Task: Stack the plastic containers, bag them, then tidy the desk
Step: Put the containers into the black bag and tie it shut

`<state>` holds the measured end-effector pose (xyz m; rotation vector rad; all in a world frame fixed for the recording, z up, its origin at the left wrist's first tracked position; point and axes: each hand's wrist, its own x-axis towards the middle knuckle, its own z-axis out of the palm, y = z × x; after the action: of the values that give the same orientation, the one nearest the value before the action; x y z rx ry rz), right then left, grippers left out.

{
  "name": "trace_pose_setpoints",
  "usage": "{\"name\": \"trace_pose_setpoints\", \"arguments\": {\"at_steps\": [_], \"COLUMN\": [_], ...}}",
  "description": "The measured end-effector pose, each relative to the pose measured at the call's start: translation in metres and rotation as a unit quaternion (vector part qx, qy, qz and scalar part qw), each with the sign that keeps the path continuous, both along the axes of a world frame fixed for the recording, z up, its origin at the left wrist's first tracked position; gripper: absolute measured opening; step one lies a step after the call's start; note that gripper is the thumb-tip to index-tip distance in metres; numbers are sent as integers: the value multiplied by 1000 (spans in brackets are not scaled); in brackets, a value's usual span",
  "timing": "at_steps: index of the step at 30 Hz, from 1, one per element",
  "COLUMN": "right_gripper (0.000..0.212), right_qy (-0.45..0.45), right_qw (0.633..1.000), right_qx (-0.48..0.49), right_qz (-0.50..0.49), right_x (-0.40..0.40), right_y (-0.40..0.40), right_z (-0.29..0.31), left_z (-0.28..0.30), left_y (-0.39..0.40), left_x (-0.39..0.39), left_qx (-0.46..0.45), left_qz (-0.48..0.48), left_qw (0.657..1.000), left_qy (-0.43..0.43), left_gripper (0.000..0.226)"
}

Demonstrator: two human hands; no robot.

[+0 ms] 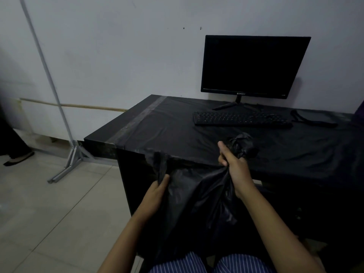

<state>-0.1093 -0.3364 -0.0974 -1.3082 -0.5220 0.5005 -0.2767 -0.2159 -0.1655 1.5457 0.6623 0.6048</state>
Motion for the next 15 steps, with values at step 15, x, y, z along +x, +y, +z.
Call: {"name": "trace_pose_setpoints", "arguments": {"at_steps": [15], "right_gripper": [14], "right_qy": [-245], "right_qw": [920], "right_qx": [-201], "right_qz": [231], "right_x": [-14], "right_y": [-5], "right_z": [-8], "left_z": [10], "left_y": [-20], "left_x": [39], "left_qx": [-156], "left_qz": [69], "left_qw": [969], "left_qy": [-179], "left_gripper": [37]}}
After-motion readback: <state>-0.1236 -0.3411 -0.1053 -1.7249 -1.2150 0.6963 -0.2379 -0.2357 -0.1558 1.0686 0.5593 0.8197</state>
